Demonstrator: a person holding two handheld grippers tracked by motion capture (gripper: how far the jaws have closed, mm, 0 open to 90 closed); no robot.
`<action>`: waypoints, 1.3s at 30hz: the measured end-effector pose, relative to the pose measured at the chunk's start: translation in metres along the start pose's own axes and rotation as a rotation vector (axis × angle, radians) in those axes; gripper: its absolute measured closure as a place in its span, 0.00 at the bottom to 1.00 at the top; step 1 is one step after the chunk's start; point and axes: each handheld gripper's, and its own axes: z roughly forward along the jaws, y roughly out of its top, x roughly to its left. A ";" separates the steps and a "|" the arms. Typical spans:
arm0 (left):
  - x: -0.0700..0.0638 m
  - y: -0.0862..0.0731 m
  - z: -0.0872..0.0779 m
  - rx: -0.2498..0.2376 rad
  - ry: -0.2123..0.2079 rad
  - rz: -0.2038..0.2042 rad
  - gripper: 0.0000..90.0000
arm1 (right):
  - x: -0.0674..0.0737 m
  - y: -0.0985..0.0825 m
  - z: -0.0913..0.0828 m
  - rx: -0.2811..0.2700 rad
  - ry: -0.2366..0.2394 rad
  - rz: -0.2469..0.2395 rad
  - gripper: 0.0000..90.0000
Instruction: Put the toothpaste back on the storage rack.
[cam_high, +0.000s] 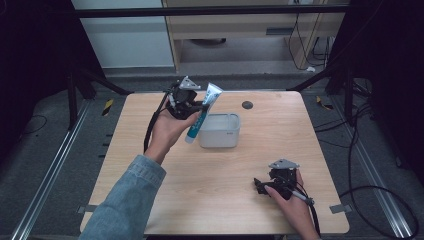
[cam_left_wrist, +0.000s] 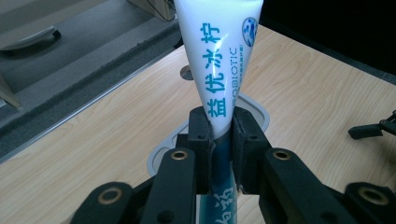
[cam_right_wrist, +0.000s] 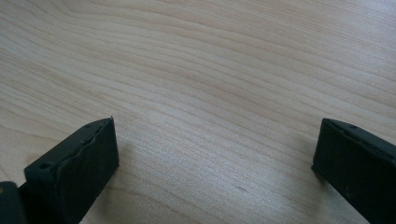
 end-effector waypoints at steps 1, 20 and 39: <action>0.000 0.002 0.001 0.002 0.000 0.005 0.88 | 0.000 0.000 -0.001 0.004 0.005 0.009 0.00; -0.007 0.030 0.004 -0.030 0.020 0.018 0.88 | 0.000 0.000 0.000 0.000 0.000 0.000 0.00; -0.009 0.045 0.040 -0.050 0.013 0.031 0.88 | 0.000 0.000 0.000 -0.002 -0.001 -0.001 0.00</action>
